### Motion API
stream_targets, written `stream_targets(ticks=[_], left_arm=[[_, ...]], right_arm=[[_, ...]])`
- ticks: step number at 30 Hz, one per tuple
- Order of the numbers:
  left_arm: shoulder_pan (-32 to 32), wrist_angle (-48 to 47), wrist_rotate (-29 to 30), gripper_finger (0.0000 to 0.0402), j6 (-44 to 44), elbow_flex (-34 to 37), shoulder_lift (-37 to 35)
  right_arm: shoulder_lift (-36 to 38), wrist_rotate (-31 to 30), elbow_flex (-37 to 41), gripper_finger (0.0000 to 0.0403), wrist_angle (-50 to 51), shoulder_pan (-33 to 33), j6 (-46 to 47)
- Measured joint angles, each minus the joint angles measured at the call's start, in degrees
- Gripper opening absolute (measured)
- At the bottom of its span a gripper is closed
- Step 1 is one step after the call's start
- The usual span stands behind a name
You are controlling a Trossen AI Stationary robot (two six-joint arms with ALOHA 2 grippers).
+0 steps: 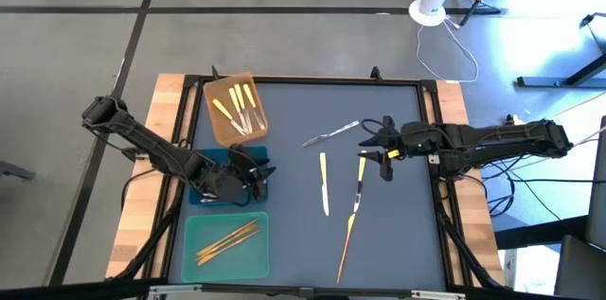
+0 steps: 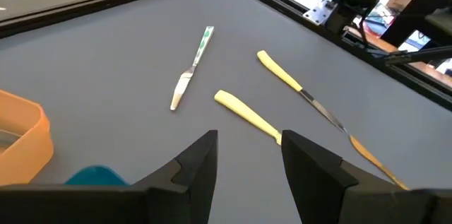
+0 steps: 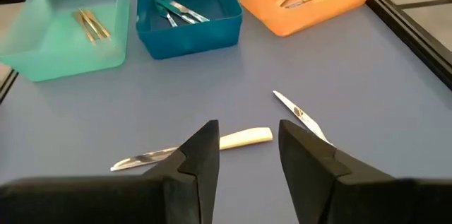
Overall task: Sort silverware by color (type)
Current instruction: Put the yellow knife into the orange bin
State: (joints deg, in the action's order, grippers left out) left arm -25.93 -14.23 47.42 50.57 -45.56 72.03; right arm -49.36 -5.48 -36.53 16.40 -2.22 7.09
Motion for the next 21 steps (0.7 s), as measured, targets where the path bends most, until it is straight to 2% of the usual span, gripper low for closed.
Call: stream_targets(ticks=[10, 21], left_arm=[[0.0, 0.4, 0.0, 0.0151, -0.1, 0.0, 0.0], [0.0, 0.4, 0.0, 0.0151, 0.0, 0.0, 0.0]], right_arm=[[0.0, 1.3, 0.0, 0.0134, -0.4, 0.0, 0.1], [0.0, 12.7, 0.0, 0.0134, -0.4, 0.0, -0.8]])
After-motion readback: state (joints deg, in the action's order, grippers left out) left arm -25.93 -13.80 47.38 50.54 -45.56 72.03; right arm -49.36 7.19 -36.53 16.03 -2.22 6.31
